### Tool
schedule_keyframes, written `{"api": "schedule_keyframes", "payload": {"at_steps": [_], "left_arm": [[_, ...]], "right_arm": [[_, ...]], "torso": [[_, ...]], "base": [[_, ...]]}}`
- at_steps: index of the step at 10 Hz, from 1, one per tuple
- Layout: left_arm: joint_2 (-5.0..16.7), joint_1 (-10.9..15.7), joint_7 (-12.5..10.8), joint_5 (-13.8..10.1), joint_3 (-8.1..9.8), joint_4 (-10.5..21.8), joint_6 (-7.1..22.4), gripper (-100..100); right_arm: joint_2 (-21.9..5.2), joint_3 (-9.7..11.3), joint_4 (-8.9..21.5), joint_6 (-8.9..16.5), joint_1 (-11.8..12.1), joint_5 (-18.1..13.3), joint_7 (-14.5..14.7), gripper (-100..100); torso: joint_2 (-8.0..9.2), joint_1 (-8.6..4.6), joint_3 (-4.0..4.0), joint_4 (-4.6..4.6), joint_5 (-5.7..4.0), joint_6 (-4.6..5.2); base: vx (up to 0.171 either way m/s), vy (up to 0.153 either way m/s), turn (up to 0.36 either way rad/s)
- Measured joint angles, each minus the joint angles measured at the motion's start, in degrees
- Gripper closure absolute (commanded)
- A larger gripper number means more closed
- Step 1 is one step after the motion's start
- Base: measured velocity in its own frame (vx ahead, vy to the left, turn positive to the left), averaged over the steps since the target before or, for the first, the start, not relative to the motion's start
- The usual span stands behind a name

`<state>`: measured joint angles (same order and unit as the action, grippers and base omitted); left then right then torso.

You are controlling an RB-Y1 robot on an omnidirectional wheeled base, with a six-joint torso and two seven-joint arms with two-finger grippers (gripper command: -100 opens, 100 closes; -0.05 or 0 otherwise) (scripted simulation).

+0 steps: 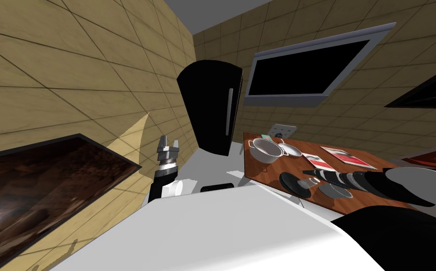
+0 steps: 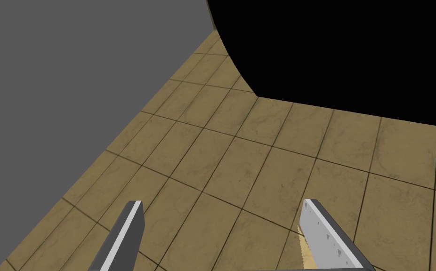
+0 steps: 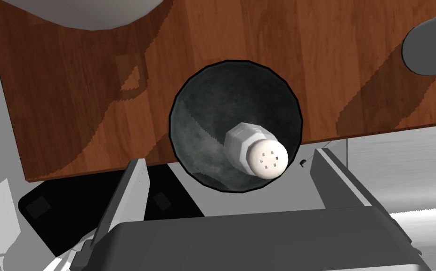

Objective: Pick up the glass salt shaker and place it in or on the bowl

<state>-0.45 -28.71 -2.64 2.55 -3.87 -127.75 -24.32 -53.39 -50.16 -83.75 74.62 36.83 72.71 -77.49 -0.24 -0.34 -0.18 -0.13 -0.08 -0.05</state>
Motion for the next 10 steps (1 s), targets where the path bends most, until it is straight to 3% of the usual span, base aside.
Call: {"api": "schedule_keyframes", "payload": {"at_steps": [4,5,10], "left_arm": [[0.0,0.0,0.0,0.0,0.0,0.0,0.0,0],[0.0,0.0,0.0,0.0,0.0,0.0,0.0,0],[0.0,0.0,0.0,0.0,0.0,0.0,0.0,0]], "right_arm": [[-3.58,-3.55,-3.17,3.47,2.26,2.87,-3.49,-100],[-3.62,-3.61,-3.29,3.59,2.31,2.91,-3.69,0],[-3.62,-3.6,-3.27,3.58,2.3,2.91,-3.67,0]], "torso": [[0.04,0.01,0.02,0.01,-0.02,0.0],[0.01,-0.01,0.01,0.0,-0.03,0.0],[-0.03,-0.02,-0.01,-0.01,-0.03,0.0]], "base": [[-0.016,0.001,-0.021],[0.0,0.0,0.0],[0.0,0.0,0.0]]}}
